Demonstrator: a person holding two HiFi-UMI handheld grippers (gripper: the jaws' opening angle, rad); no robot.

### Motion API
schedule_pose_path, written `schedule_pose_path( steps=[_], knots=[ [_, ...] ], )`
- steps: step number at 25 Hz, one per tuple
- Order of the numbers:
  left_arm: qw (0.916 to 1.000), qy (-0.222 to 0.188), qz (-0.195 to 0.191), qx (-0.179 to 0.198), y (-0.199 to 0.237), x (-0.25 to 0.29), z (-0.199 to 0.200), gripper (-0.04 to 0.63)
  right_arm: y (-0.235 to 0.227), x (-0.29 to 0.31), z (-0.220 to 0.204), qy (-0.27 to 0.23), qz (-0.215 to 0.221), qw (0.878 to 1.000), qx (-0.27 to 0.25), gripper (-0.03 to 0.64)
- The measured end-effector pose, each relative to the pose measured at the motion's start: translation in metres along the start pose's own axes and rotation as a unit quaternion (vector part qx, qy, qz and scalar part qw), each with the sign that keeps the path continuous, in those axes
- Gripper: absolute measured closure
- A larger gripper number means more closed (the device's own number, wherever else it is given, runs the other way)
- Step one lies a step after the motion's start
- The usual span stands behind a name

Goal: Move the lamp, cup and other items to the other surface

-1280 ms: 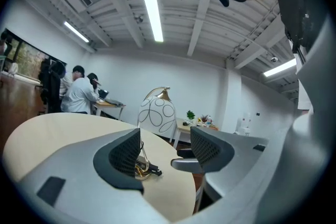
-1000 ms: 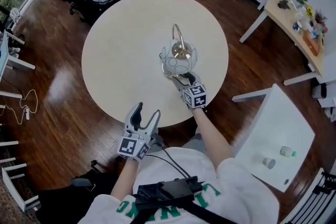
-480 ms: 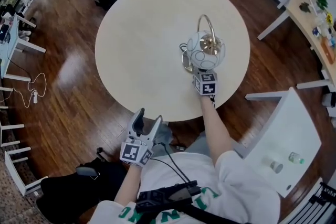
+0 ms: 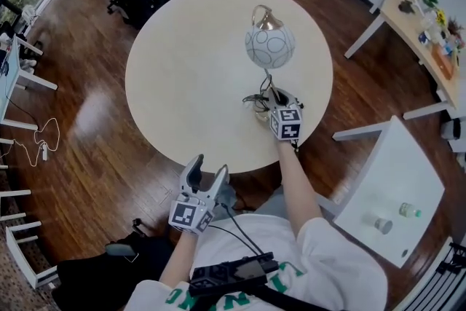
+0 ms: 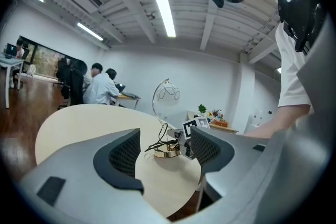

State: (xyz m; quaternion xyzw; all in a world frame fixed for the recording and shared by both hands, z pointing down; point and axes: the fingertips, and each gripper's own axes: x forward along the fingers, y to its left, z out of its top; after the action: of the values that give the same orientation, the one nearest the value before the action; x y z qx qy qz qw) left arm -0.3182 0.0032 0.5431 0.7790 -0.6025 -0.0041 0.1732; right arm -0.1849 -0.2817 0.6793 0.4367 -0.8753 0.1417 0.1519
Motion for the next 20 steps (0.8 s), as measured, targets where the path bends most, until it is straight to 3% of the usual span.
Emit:
schedule_pose_path(
  steps=[11,16,20],
  knots=[
    [0.9990,0.011,-0.042,0.009,-0.011,0.009,0.001,0.310,-0.023,-0.069,0.006,-0.045,-0.045,0.995,0.072,0.609],
    [0.9934,0.010,-0.110,0.032,-0.045,0.047,0.015,0.310,-0.050,-0.133,0.017,-0.065,-0.083,0.992,0.071,0.609],
    [0.9825,0.010,-0.180,0.047,-0.113,0.083,0.021,0.310,-0.092,-0.216,0.017,-0.088,-0.134,0.984,0.080,0.609]
  ],
)
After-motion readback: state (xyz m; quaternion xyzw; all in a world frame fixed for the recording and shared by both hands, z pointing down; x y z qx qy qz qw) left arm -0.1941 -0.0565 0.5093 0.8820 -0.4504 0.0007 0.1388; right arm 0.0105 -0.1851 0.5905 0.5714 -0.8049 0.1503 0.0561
